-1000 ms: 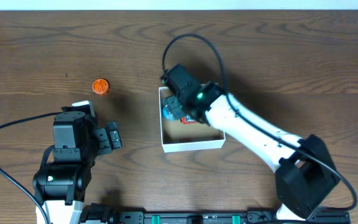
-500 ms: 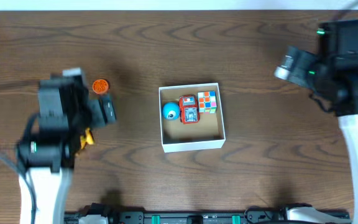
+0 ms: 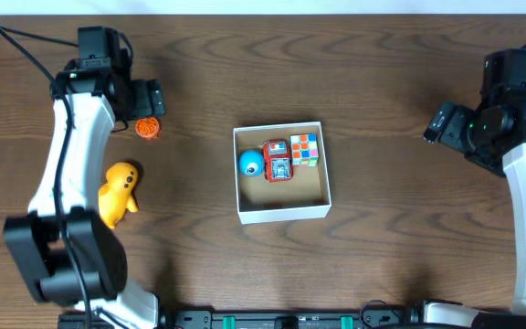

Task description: Pack container

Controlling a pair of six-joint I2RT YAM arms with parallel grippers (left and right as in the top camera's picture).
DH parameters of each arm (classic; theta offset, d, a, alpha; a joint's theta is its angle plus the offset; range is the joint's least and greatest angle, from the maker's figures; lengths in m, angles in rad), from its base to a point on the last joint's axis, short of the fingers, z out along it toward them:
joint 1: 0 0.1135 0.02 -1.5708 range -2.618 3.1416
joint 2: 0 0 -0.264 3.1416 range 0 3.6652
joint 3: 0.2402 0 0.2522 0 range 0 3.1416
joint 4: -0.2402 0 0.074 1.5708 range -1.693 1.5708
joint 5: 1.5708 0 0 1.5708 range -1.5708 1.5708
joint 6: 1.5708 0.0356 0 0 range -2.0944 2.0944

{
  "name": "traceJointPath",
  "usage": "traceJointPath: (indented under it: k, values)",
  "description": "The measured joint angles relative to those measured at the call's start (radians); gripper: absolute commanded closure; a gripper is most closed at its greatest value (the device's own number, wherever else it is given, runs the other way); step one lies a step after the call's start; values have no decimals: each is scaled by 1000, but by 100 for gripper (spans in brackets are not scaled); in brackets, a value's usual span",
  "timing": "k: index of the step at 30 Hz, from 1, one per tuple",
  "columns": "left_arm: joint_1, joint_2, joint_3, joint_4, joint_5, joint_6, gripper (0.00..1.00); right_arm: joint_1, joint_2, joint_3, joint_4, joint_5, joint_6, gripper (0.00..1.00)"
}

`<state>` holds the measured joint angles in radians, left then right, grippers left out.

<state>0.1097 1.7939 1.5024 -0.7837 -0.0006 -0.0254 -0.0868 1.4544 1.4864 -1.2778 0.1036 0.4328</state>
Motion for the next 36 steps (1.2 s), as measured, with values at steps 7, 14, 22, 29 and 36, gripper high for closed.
traceJointPath:
  k: [7,14,22,29,36]
  values:
    - [50,148,1,44,21,9,2,0,0,-30,8,-2,-16,1]
    - [46,247,1,87,32,23,2,0,0,-30,8,-3,-17,1]
    - [42,268,1,123,39,23,2,0,0,-30,8,-3,-18,1]
    - [24,305,2,143,39,23,2,0,0,-30,8,-3,-20,1]
    - [16,329,2,166,43,23,2,0,0,-30,7,-3,-20,1]
